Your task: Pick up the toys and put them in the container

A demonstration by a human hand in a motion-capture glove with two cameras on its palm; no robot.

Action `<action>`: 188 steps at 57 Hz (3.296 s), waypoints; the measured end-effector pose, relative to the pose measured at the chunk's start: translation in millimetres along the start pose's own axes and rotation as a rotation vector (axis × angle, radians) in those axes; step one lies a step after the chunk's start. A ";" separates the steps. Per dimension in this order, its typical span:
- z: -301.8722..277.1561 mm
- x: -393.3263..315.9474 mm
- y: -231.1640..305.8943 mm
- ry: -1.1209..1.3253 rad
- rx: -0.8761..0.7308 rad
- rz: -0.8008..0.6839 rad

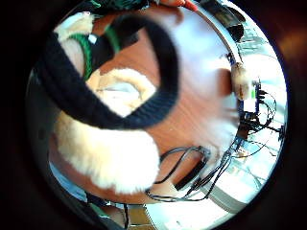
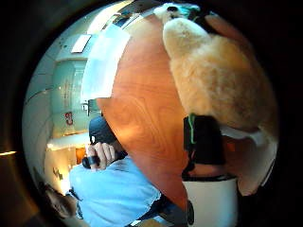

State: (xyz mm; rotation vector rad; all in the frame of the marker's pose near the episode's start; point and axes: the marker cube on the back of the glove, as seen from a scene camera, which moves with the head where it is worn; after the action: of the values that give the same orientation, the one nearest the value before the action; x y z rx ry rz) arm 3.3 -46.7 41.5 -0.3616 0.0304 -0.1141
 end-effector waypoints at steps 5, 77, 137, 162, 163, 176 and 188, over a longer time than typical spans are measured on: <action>1.0 0.3 -3.6 -0.005 0.033 -0.021; -181.3 -328.8 -208.6 -0.018 0.027 -0.386; -14.7 -15.6 -167.8 0.274 -0.013 0.077; -119.1 -79.0 -167.6 -0.132 0.104 -0.054; -127.5 -87.0 -169.5 -0.135 0.113 -0.065; -217.8 -204.0 -198.2 -0.067 0.203 -0.239; -239.4 -297.4 -236.6 -0.011 0.195 -0.314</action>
State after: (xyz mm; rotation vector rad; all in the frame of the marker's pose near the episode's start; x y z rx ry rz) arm -329.1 -315.9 -95.7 -0.1693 -0.0485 -0.4225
